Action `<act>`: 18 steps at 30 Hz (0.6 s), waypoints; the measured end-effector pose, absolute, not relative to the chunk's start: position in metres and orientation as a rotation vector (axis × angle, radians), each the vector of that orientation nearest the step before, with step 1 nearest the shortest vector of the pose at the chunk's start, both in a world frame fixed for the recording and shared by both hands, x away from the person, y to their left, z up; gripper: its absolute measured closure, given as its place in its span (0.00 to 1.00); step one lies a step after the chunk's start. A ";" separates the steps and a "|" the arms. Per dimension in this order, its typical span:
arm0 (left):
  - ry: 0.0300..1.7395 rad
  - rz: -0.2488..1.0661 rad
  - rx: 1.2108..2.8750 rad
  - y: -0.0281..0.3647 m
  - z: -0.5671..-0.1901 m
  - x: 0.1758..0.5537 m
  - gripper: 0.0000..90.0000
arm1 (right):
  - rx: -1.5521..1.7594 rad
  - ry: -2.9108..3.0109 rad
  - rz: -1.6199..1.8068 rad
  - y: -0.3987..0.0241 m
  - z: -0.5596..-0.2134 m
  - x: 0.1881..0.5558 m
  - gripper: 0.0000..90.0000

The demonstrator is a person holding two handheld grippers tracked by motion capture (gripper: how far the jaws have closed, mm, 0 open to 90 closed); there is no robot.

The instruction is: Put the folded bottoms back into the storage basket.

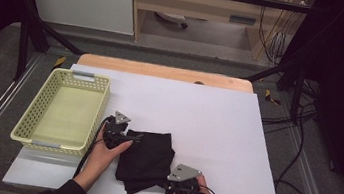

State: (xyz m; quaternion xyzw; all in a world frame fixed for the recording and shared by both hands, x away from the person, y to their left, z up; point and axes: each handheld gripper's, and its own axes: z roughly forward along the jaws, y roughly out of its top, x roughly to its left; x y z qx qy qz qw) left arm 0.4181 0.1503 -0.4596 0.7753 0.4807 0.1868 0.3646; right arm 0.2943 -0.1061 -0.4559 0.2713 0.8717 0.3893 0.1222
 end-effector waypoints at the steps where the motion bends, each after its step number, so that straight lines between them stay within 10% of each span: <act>1: 1.235 0.481 1.999 0.150 -0.460 0.418 0.12 | 0.790 2.545 1.136 -0.106 -0.456 0.295 0.81; 18: 1.119 0.426 2.007 0.137 -0.459 0.399 0.44 | 0.805 2.547 1.142 -0.105 -0.456 0.296 0.81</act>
